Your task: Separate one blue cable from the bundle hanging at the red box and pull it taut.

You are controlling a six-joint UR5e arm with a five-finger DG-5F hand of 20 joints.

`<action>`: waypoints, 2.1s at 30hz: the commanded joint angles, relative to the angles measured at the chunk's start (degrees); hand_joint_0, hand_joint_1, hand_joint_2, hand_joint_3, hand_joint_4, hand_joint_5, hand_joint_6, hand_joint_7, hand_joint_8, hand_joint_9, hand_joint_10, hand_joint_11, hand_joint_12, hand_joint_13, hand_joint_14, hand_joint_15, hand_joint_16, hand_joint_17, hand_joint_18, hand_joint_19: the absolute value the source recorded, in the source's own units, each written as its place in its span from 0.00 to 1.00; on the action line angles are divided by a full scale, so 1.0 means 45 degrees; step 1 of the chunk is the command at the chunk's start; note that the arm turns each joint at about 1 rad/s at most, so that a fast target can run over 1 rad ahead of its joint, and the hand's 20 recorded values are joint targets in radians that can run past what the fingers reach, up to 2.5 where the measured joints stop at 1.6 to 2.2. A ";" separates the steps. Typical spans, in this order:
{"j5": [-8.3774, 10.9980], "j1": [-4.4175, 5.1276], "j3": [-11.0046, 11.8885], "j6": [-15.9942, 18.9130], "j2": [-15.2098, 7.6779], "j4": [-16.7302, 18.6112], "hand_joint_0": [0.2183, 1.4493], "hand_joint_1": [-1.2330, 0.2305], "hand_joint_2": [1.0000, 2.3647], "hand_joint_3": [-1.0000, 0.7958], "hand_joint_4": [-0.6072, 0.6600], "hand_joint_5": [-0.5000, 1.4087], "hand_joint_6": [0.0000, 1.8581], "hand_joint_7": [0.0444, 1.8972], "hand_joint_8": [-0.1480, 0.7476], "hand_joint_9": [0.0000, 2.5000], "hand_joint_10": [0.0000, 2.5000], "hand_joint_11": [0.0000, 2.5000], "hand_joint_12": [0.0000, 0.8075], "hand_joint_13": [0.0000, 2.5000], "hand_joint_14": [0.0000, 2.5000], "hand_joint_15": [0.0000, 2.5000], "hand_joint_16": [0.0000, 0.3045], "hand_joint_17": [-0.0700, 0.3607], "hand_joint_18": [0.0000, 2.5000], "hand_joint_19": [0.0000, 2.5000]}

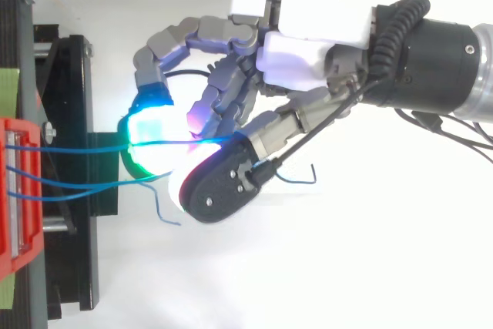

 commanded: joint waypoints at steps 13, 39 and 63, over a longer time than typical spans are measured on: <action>0.0039 0.0000 -0.0009 0.0000 -0.0003 0.0000 0.32 0.36 0.01 0.37 0.49 0.17 0.44 0.62 0.46 0.48 0.01 0.58 0.44 0.55 0.01 0.63 0.17 0.44 0.39 0.32; 0.0019 0.0000 -0.0009 0.0000 -0.0003 0.0000 0.30 0.34 0.01 0.33 0.51 0.17 0.42 0.62 0.47 0.47 0.01 0.57 0.44 0.52 0.01 0.60 0.18 0.44 0.37 0.32; 0.0000 0.0020 -0.0029 0.0000 -0.0003 0.0000 0.27 0.34 0.01 0.39 0.48 0.18 0.44 0.63 0.47 0.45 0.01 0.53 0.50 0.43 0.01 0.46 0.17 0.44 0.34 0.32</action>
